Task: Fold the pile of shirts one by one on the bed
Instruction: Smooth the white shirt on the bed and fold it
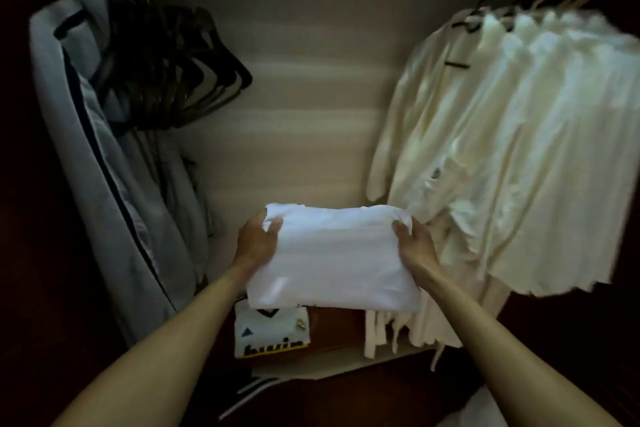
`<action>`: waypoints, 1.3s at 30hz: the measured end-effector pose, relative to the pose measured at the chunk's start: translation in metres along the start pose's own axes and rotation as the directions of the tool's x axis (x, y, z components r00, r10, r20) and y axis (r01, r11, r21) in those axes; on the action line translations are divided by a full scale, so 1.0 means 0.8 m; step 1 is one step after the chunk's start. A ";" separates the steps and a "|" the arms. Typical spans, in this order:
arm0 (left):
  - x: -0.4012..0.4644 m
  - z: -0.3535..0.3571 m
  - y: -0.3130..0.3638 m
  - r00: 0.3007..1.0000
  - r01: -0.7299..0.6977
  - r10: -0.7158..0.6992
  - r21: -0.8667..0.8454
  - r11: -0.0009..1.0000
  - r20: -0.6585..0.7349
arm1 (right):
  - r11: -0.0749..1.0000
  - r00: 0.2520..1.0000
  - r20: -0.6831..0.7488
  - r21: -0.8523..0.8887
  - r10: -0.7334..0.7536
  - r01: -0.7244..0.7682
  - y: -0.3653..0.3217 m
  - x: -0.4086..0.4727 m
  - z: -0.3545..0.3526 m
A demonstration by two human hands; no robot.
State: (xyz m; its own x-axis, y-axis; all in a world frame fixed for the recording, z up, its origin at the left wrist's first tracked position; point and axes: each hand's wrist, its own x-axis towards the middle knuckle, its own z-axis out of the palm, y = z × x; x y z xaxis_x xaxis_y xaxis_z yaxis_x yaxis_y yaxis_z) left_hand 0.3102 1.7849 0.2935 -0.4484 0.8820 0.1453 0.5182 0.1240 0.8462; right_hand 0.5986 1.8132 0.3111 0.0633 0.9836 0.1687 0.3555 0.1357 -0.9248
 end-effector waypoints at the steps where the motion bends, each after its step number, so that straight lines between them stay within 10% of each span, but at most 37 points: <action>1: 0.015 0.004 -0.015 1.000 0.018 -0.018 -0.016 1.000 -0.013 | 1.000 0.999 0.029 -0.009 0.017 -0.017 0.017 0.020 0.019; 20: 0.109 0.222 -0.406 0.872 0.483 -0.488 -0.092 0.871 -0.041 | 0.900 0.822 0.409 0.005 0.396 -0.436 0.419 0.138 0.343; 39: 0.294 0.309 -0.725 0.834 0.551 -0.551 -0.064 0.832 0.017 | 0.858 0.787 0.355 -0.103 0.504 -0.503 0.649 0.230 0.633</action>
State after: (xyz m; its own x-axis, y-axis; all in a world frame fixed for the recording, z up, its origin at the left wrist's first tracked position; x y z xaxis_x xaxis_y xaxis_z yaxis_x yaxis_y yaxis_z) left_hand 0.0845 2.0328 -0.2900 -0.6471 0.6752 -0.3540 0.1378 0.5603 0.8168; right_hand 0.3225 2.1249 -0.3111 -0.1023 0.8848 -0.4546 0.3689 -0.3906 -0.8434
